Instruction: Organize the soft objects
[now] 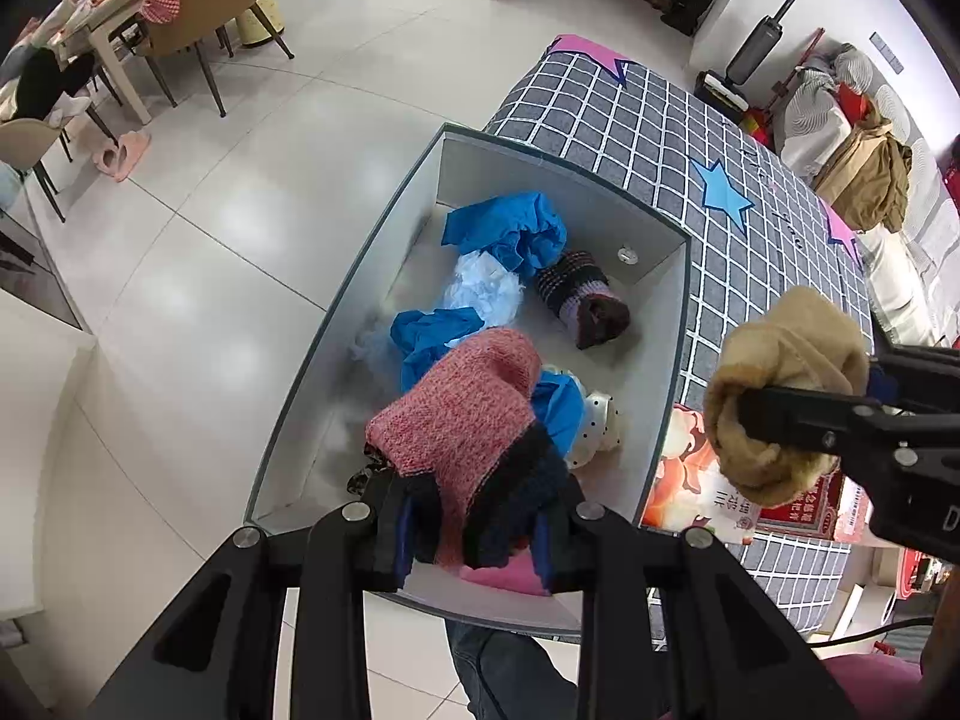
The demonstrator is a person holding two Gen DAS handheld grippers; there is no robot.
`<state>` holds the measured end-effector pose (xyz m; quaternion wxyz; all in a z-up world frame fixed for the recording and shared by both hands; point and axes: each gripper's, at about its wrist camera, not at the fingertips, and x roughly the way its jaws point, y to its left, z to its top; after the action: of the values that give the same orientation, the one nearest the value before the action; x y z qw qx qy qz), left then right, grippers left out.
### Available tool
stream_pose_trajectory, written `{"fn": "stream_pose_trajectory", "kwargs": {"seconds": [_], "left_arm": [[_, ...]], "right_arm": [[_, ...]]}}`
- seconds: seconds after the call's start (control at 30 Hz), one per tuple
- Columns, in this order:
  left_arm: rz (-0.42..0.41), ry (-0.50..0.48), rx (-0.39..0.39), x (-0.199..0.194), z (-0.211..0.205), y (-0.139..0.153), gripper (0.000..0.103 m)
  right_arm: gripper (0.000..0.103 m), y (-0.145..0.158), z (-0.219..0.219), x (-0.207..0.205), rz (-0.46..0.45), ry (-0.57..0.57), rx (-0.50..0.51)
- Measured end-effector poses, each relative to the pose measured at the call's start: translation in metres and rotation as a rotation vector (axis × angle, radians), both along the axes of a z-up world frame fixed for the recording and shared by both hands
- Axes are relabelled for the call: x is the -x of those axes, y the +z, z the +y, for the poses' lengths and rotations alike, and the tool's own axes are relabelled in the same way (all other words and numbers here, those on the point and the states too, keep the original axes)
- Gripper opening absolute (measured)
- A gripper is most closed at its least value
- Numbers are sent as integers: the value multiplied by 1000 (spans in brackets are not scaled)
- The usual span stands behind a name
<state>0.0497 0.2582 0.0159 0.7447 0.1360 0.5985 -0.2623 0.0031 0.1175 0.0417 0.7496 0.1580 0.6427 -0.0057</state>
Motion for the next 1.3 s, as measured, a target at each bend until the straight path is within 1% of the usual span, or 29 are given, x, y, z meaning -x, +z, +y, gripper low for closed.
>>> {"fn": "stream_pose_trajectory", "kwargs": {"seconds": [0.1, 0.13, 0.17, 0.2, 0.23, 0.27, 0.3, 0.33, 0.37, 0.43, 0.47, 0.5, 0.53, 0.57, 0.63, 0.67, 0.73, 0.77, 0.8, 0.93, 1.1, 1.3], "left_arm": [[-2, -17, 11, 1, -3, 0, 34], [-15, -23, 24, 2, -3, 2, 40], [-37, -35, 49, 5, -3, 5, 52], [-59, -43, 66, 6, -4, 8, 60], [-81, -55, 79, 9, -4, 12, 78], [-80, -67, 83, 11, -6, 13, 85], [-79, -76, 77, 12, -7, 14, 85], [-82, -81, 57, 13, -9, 13, 85], [-91, -86, 55, 14, -10, 13, 85], [-136, -87, 55, 17, -10, 17, 85], [-164, -83, 53, 19, -9, 21, 85], [-187, -75, 58, 21, -7, 25, 85], [-218, -60, 62, 21, -5, 31, 85], [-258, -41, 54, 22, -3, 38, 85], [-315, -6, 18, 20, 0, 50, 87], [-315, -1, 13, 19, 0, 52, 87], [-266, -10, 12, 12, 0, 50, 87], [-233, -11, 1, 9, -1, 47, 87], [-223, -5, -14, 8, -1, 44, 87], [-240, -10, -59, 16, -2, 44, 87], [-209, -45, -79, 26, -12, 43, 87], [-218, -82, -105, 36, -18, 46, 87]], "right_arm": [[31, -3, -1, -6, 7, -6, -7], [31, -4, 0, -9, 6, -6, -10], [31, -4, 0, -11, 4, -6, -12], [34, -4, 0, -14, 3, -4, -15], [39, -3, 0, -16, 1, -5, -20], [53, -2, -1, -18, -2, -8, -19], [63, 0, -2, -19, -5, -13, -15], [65, 2, -3, -19, -12, -18, -12], [66, 3, -4, -19, -17, -21, -9], [67, 5, -6, -18, -16, -31, 5], [79, 6, -8, -18, -16, -36, 7], [100, 7, -9, -17, -18, -40, 10], [103, 8, -11, -16, -21, -48, 23], [103, 11, -11, -14, -28, -53, 37], [103, 18, -12, -10, -53, -53, 67], [103, 22, -12, -8, -64, -49, 81], [103, 30, -13, -3, -81, -46, 102], [103, 33, -13, -2, -83, -47, 107], [103, 35, -13, 1, -81, -48, 112], [103, 38, -15, 13, -63, -60, 140], [103, 38, -20, 22, -54, -88, 136], [103, 35, -17, 27, -48, -84, 132]]}}
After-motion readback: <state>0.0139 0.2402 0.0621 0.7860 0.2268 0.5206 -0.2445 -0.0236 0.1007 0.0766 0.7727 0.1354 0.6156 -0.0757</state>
